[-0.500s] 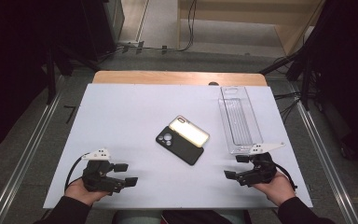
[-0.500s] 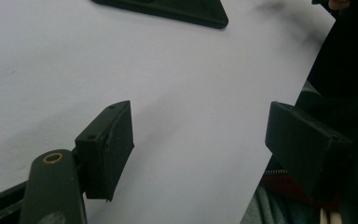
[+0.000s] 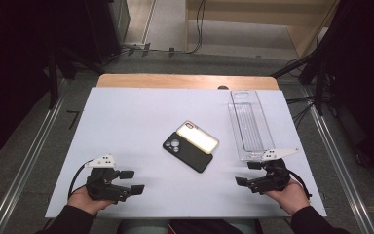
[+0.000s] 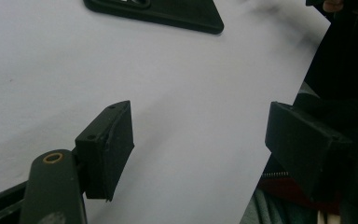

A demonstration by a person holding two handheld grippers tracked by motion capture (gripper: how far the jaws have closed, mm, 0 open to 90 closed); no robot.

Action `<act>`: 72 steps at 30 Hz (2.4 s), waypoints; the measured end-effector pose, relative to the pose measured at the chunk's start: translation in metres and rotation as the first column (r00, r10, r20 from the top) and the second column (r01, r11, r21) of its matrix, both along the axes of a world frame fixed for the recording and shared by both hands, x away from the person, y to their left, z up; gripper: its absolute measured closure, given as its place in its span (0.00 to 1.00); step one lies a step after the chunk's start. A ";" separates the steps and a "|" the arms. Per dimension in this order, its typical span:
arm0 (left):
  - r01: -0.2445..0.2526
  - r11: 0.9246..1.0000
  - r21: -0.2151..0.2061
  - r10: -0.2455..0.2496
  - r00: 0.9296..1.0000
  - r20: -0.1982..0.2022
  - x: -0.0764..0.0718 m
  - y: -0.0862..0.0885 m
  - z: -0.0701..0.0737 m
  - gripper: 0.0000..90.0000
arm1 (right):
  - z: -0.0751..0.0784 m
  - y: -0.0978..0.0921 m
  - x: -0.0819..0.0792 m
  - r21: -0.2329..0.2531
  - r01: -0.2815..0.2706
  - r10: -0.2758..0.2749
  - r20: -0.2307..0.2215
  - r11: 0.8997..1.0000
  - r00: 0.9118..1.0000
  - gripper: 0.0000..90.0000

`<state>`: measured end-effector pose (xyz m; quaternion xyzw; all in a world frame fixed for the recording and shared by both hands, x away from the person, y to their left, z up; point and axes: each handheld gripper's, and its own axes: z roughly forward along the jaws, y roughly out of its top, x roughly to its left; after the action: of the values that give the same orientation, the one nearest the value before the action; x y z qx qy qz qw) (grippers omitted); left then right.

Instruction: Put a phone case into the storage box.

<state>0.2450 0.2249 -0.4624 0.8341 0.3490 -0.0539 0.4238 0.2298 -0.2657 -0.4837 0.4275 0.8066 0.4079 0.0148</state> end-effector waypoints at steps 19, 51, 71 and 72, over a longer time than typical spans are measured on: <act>-0.044 0.999 -0.011 0.044 0.999 0.009 0.007 0.000 -0.003 0.26 | -0.002 0.001 0.001 0.009 -0.016 0.016 -0.004 1.000 1.000 0.14; -0.050 0.999 -0.005 0.050 0.999 -0.009 0.006 0.000 0.000 0.26 | 0.022 0.042 0.014 0.010 -0.167 0.167 0.035 0.986 0.985 0.14; -0.063 0.998 0.005 0.063 0.998 -0.013 0.007 0.002 0.002 0.28 | 0.036 0.068 0.036 0.018 -0.184 0.183 0.047 0.983 0.982 0.16; -0.064 0.998 0.004 0.064 0.998 -0.014 0.007 0.002 0.002 0.28 | 0.037 0.069 0.036 0.020 -0.181 0.179 0.049 0.983 0.983 0.16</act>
<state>0.2525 0.2270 -0.4608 0.8228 0.3786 -0.0457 0.4214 0.2662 -0.1964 -0.4469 0.3432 0.8363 0.4274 -0.0083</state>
